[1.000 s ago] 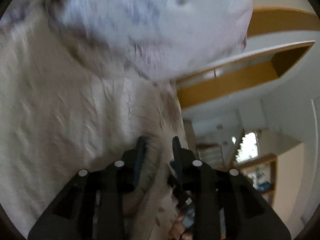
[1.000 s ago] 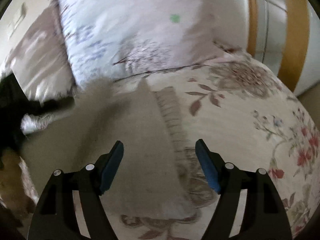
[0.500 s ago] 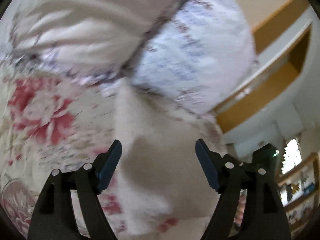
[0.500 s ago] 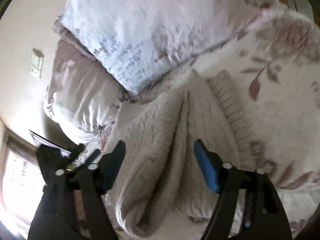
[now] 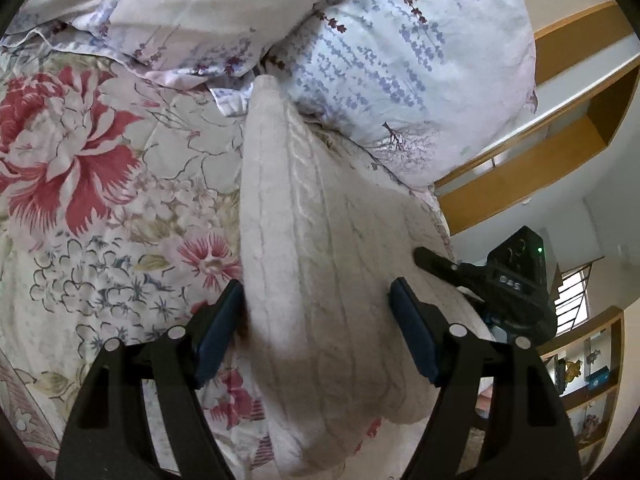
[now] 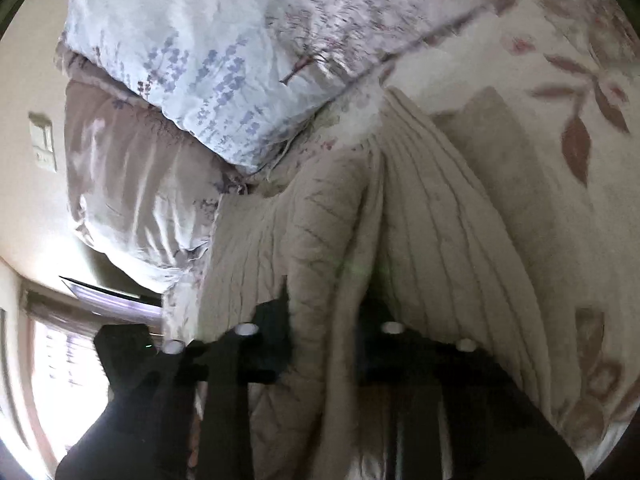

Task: Fold small clothes

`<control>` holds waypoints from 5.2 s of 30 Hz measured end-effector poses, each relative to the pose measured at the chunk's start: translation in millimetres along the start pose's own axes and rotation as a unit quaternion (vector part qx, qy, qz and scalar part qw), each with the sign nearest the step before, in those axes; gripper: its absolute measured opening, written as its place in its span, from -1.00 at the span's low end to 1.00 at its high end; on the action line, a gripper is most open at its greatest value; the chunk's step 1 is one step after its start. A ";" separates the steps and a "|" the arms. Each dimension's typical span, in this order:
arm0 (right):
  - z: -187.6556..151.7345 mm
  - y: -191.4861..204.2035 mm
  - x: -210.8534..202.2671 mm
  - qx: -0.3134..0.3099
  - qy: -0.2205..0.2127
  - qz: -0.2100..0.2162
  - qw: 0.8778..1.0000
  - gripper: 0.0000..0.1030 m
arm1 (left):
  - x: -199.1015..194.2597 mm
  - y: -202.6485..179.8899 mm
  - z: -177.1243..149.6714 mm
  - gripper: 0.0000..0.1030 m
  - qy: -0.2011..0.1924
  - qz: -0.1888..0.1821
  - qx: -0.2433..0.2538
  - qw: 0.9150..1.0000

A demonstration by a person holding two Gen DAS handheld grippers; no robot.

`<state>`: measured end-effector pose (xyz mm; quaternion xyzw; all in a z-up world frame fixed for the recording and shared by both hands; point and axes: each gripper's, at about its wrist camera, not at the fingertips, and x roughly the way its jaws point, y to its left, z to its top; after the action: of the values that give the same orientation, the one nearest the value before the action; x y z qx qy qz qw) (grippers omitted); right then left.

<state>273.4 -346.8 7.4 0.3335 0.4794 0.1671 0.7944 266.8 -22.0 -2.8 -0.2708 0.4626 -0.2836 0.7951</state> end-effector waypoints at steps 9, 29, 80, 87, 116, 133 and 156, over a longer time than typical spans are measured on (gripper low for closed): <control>-13.6 75.9 -50.6 -0.229 -0.119 -0.125 0.958 -0.68 | -11.0 -1.3 0.8 0.55 -0.013 -0.013 0.003 1.000; 7.1 -14.6 -55.9 -0.125 -0.105 -0.238 0.957 -0.25 | 7.4 -21.2 -10.5 0.55 0.021 -0.041 0.059 0.997; -60.4 -44.0 -140.5 -0.053 -0.144 -0.081 0.985 0.15 | -11.9 -38.7 -45.4 0.44 0.044 -0.005 0.060 0.997; -13.5 -67.3 -98.4 0.035 -0.090 -0.048 0.994 0.15 | 5.3 -40.1 -20.6 0.58 0.036 0.025 0.028 0.999; -3.2 -15.5 -107.2 -0.105 -0.185 -0.177 0.961 -0.34 | 24.2 -49.0 -22.1 0.67 0.033 0.019 0.030 0.999; -24.1 -36.6 -85.9 -0.077 -0.111 -0.119 0.984 0.27 | 29.4 -51.6 -22.7 0.75 0.044 0.018 0.034 0.998; 5.9 -89.1 -79.5 0.069 -0.078 -0.033 0.994 0.39 | 51.6 -50.6 -7.9 0.77 0.064 0.022 0.042 0.997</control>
<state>235.2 -459.9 -0.5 0.3835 0.4367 0.0807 0.8097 270.8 -94.5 -1.1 -0.2079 0.5062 -0.3025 0.7804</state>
